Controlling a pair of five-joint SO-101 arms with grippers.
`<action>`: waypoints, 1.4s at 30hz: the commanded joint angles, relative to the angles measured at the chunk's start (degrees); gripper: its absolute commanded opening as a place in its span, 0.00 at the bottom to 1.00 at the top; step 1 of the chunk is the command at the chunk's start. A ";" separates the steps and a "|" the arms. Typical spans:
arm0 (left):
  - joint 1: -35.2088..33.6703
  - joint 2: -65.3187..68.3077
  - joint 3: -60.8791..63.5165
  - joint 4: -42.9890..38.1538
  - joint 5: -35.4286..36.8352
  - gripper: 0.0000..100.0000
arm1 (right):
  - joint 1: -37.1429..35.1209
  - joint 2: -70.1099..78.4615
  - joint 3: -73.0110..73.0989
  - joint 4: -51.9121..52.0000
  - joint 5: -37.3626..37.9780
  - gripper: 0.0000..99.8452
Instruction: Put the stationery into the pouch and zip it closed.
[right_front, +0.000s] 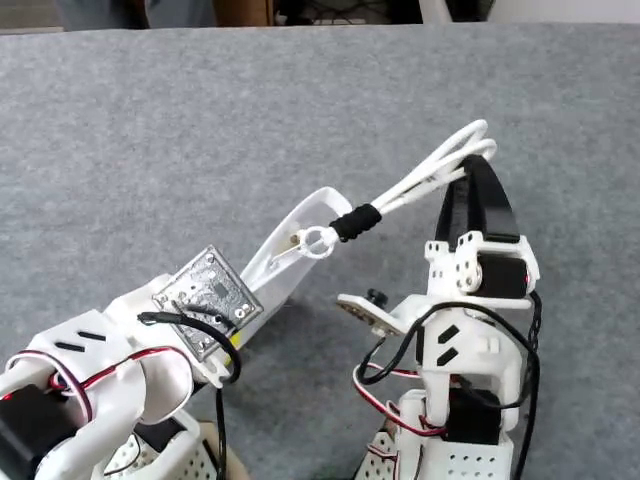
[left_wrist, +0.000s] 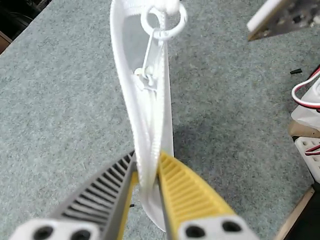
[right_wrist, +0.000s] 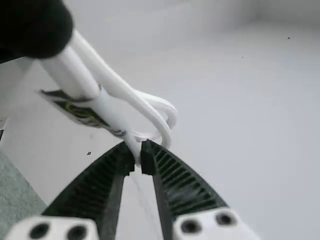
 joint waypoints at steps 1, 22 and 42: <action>-0.92 -2.73 -0.22 0.88 0.70 0.03 | 2.64 -0.40 0.84 -1.14 0.35 0.01; -5.23 -5.27 -0.22 0.44 0.70 0.03 | 11.78 0.13 14.29 5.89 -4.92 0.01; -9.98 -5.36 -9.63 0.97 0.35 0.03 | 18.20 0.04 14.29 4.22 -4.92 0.01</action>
